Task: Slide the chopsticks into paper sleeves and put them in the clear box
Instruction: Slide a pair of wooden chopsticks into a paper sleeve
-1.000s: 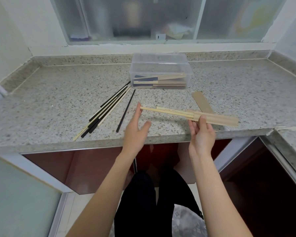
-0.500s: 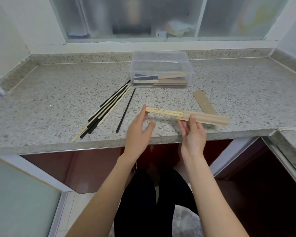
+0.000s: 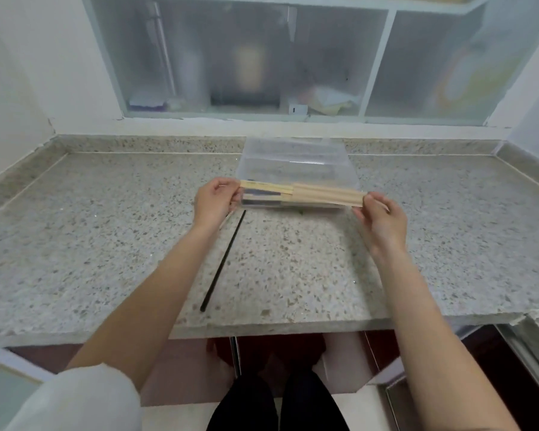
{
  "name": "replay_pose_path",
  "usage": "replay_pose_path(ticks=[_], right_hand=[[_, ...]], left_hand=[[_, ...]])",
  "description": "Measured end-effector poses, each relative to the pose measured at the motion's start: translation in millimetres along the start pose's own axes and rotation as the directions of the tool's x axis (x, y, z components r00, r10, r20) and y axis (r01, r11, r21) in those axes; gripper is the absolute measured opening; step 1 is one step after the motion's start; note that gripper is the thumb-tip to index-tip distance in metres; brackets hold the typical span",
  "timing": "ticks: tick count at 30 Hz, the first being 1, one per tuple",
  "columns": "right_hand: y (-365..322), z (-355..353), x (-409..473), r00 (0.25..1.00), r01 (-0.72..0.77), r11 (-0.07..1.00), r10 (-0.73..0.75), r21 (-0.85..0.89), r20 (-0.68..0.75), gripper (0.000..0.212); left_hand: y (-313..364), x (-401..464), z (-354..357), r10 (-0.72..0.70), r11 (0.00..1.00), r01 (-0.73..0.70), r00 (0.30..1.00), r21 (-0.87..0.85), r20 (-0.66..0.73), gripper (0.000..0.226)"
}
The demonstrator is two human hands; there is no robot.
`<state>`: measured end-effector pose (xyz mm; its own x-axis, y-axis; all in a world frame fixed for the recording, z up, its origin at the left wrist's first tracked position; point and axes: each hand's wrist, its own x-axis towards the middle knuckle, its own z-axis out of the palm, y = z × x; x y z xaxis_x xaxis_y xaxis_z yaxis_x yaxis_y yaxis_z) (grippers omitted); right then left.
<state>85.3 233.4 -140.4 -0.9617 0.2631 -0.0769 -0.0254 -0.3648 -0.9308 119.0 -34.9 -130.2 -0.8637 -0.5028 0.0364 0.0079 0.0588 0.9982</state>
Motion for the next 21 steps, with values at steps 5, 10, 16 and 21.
replay_pose_path(ticks=[5, 10, 16, 21], right_hand=[[-11, 30, 65, 0.975, 0.203, 0.904, -0.221, -0.375, -0.006, 0.005], [-16, 41, 96, 0.917, 0.342, 0.428, -0.345, -0.837, 0.199, 0.023], [-14, 32, 84, 0.9, 0.428, 0.426, -0.284, -0.797, 0.331, 0.035], [-3, -14, 24, 0.881, 0.465, 0.46, -0.321, -0.756, 0.347, 0.022]], left_hand=[[-3, 52, 16, 0.326, 0.657, -0.284, 0.942, 0.698, 0.077, 0.031], [-20, 78, 24, 0.413, 0.208, -0.397, 0.864, 0.894, 0.287, 0.047], [-25, 67, 11, 0.507, 0.284, -0.515, 0.797, 0.809, 0.33, 0.048], [-23, 10, -12, 0.453, 0.532, -0.514, 0.844, 0.673, 0.287, 0.019]])
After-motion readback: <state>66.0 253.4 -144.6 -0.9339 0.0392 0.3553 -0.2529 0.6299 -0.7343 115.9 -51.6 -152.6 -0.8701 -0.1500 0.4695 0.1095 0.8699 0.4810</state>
